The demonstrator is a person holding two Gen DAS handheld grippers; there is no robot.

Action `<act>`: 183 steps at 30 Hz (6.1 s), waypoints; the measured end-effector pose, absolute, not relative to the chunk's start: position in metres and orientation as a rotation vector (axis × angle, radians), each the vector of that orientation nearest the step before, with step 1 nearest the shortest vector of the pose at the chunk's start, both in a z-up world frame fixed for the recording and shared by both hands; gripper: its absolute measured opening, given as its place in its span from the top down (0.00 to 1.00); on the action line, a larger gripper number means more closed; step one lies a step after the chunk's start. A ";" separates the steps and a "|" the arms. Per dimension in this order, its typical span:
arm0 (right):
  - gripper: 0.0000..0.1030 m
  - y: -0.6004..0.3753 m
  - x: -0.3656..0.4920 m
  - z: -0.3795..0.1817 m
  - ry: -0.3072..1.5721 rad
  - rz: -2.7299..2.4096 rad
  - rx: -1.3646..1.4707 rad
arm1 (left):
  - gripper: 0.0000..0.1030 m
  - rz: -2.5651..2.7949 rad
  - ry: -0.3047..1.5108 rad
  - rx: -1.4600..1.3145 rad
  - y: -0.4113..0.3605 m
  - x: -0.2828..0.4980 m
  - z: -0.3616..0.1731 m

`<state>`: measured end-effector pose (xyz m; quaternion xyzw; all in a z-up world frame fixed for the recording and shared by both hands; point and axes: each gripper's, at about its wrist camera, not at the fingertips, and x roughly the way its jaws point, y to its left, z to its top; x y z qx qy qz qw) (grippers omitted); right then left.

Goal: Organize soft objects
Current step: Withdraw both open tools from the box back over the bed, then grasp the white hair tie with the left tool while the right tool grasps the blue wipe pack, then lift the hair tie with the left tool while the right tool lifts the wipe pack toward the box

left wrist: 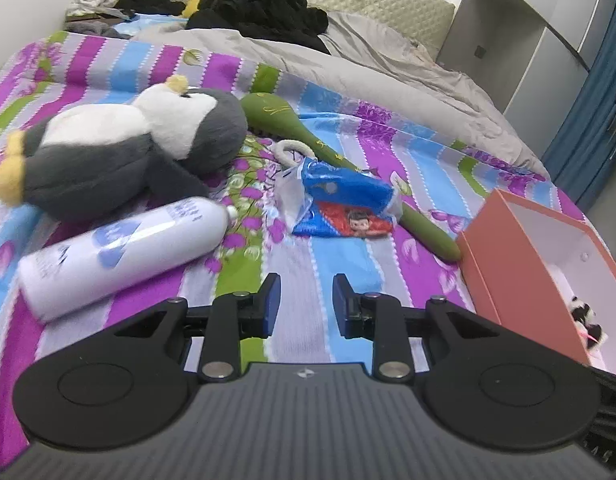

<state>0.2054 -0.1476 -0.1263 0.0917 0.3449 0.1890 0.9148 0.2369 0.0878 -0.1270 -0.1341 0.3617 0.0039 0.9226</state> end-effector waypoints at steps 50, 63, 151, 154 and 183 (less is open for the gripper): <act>0.83 -0.117 0.409 -0.221 0.722 0.245 0.325 | 0.47 -0.190 0.673 -0.083 0.097 0.471 -0.193; 0.83 -0.124 0.388 -0.215 0.738 0.191 0.234 | 0.45 -0.149 0.695 -0.153 0.108 0.448 -0.176; 0.83 -0.206 0.183 -0.047 0.704 0.275 0.114 | 0.74 -0.128 0.767 -0.260 0.008 0.194 -0.036; 0.83 -0.224 0.192 -0.029 0.675 0.262 0.129 | 0.74 -0.155 0.741 -0.243 -0.009 0.206 -0.014; 0.83 -0.408 0.271 -0.053 0.696 0.021 0.243 | 0.74 -0.420 0.825 -0.180 -0.220 0.342 -0.040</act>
